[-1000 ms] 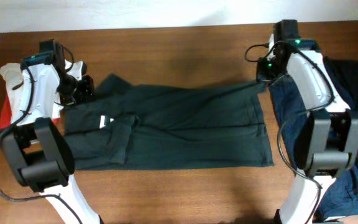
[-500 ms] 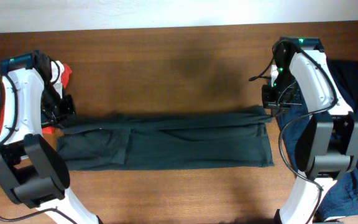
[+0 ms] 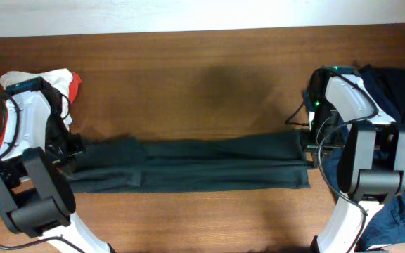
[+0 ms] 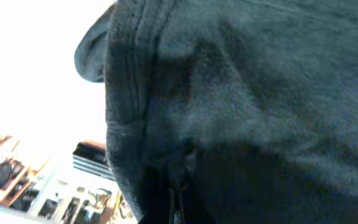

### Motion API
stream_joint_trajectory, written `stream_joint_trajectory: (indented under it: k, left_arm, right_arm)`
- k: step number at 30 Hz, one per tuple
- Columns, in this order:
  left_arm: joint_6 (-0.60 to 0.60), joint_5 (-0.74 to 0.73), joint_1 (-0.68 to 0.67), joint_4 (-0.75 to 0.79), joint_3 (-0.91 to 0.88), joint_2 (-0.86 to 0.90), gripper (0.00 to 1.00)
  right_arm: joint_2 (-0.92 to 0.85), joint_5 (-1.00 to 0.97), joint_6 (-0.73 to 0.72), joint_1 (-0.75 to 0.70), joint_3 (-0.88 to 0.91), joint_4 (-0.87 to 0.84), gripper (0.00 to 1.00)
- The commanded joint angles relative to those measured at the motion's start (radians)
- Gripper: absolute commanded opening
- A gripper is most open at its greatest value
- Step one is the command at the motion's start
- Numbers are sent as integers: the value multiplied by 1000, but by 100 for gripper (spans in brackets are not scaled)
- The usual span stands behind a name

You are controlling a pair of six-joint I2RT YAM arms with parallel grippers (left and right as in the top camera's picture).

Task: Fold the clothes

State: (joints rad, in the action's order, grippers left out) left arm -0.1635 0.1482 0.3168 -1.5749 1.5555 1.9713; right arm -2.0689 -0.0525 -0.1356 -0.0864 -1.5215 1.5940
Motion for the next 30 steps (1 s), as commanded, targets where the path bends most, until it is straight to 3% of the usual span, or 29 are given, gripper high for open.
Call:
stream_joint_trajectory:
  k: [1,2,3,5,6,9,13,18,22,25,30]
  left_arm:
    - [-50,59,5,37,-81,-25,0]
    - [-50,58,5,53,-99,-25,0]
    - [-49,59,5,56,-102,-25,1]
    - [-49,58,5,56,-102,-25,32]
    - [-49,58,5,56,-102,-25,40]
    - [-49,48,5,70,-101,-25,42]
    - [-40,-11,4,106,-72,-28,42]
    - [101,-305,-68,296,-69,-77,42]
    - [96,-310,-220,426,-70,-74,46]
    - [18,-288,-298,520,-73,-72,45]
    - [-8,-249,-341,556,-97,-34,45]
  right_arm:
    - [24,-3,-12,-5,5,8,4]
    - [24,-1,-12,-6,5,8,6]
    - [24,-1,-12,-6,5,8,14]
    - [24,-1,-12,-6,5,9,24]
    - [24,-1,-11,-6,5,6,32]
    - [24,5,0,-6,7,-38,39]
    - [24,131,98,-14,7,-118,39]
    - [24,147,102,-34,7,-144,40]
    - [24,158,102,-32,7,-144,40]
    - [24,157,102,-32,7,-144,40]
    - [24,157,102,-32,7,-143,40]
